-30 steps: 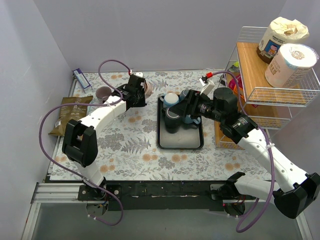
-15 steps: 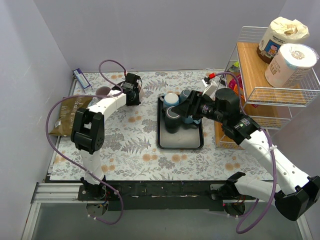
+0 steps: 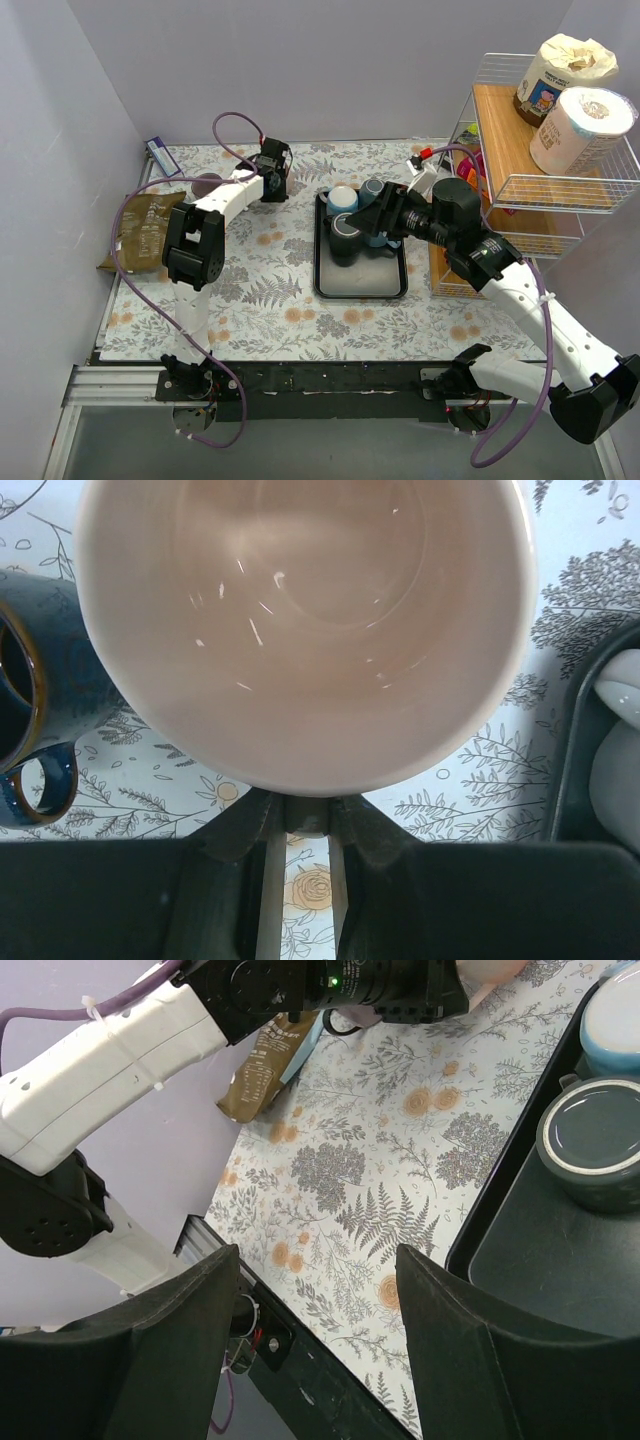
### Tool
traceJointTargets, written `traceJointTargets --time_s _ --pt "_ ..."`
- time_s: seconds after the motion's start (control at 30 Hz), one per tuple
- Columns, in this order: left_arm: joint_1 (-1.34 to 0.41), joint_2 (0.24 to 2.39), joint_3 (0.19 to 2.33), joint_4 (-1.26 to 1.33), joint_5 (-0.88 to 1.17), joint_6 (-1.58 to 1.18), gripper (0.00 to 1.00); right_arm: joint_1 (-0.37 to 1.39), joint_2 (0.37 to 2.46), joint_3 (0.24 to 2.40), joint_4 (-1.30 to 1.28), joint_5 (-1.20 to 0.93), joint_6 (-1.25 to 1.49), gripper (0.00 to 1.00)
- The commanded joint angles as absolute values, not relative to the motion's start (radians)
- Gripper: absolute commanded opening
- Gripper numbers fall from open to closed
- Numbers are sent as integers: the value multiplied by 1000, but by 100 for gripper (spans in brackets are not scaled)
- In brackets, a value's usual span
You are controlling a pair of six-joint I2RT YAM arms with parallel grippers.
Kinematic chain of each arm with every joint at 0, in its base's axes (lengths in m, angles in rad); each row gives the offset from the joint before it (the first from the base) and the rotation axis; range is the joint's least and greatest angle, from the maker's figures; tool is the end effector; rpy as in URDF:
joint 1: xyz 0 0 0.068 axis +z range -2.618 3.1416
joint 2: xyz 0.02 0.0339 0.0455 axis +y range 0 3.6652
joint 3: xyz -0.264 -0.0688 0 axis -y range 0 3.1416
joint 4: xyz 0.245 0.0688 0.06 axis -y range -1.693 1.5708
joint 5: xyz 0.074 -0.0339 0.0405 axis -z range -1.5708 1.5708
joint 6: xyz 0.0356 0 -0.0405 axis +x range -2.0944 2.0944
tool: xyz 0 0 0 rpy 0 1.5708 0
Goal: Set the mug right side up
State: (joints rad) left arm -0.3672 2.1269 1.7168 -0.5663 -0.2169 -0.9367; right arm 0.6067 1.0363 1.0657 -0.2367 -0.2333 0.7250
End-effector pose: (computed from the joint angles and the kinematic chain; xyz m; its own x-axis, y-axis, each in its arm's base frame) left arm 0.4404 -0.1612 0.2050 -0.6499 -0.5929 -0.4754 -0.4819 0.8052 -0.3455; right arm 0.1883 0.1407 0.3855 -0.6177 0.3567 -0.7009 -0.4422 0.5795 0.6846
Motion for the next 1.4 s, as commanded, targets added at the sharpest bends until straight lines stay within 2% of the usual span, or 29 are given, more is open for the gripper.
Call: traceJointTargets --time_s 0.0,0.4,0.43,0.5,0.63,0.67,1.03,1.2,1.23,1.3,1.37 --pt "-354 2106 1770 -545 -244 -919 0 589 1002 1062 -239 -202 719 71" --pt "-345 2152 1808 -621 -250 -942 0 580 992 1052 -253 -213 718 71" --pt "-345 2157 1818 -630 -253 -945 7 580 994 1052 -258 -213 718 71" --pt "-345 2163 1839 -647 -252 -948 8 578 1003 1065 -291 -201 713 71" --pt "-345 2155 1853 -650 -247 -954 18 577 1015 1075 -347 -176 712 71" --pt "-344 2155 1864 -653 -247 -953 23 577 1015 1074 -359 -175 712 72" --pt "-344 2157 1927 -683 -252 -946 35 558 1049 1081 -445 -146 723 72" --pt "-344 2089 1910 -693 -230 -960 46 537 1095 1109 -511 -100 606 73" --pt "-344 2068 1902 -693 -226 -963 55 535 1109 1120 -547 -51 576 73" --pt "-344 1999 1872 -687 -198 -979 62 532 1155 1153 -586 -5 481 73" --pt "-344 1944 1830 -678 -172 -1000 76 532 1186 1183 -615 61 424 74"
